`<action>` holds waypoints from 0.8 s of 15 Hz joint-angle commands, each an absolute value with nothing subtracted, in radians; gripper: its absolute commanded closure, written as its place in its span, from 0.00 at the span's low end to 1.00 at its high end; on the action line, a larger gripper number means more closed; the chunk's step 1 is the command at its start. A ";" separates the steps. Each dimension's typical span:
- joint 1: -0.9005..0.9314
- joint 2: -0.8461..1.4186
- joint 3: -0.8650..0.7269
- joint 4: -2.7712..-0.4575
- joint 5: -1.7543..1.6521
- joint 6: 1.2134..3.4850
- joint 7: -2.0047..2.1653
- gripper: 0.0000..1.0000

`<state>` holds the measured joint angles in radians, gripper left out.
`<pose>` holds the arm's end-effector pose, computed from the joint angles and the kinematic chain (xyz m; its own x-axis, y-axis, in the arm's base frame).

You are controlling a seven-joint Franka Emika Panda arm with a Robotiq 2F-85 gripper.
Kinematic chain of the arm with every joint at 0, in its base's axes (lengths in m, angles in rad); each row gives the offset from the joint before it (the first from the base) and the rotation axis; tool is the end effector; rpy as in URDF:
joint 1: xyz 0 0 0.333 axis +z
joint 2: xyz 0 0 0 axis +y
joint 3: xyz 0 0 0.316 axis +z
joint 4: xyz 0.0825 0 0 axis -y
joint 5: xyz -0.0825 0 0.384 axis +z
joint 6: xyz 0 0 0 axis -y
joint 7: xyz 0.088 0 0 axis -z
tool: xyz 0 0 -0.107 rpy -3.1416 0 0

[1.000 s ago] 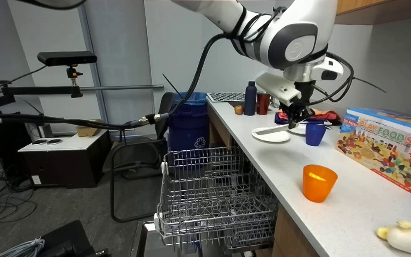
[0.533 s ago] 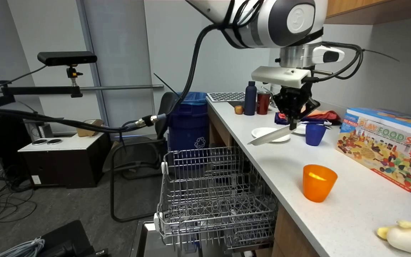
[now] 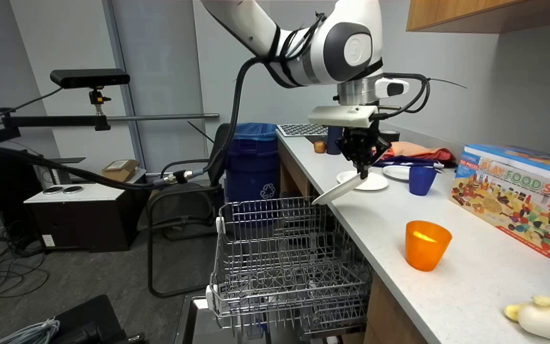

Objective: Put one white plate from the counter inside the dishwasher

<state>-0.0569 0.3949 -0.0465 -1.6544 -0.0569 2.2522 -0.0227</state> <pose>0.6809 -0.0685 0.4026 0.9794 -0.0357 0.1987 -0.0511 -0.9960 0.0729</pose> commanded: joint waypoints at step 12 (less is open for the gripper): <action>-0.053 0.250 0.005 -1.922 0.050 2.447 -0.095 0.99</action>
<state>-0.0357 0.2984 -0.0267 -1.8635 -0.0344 2.4097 -0.0610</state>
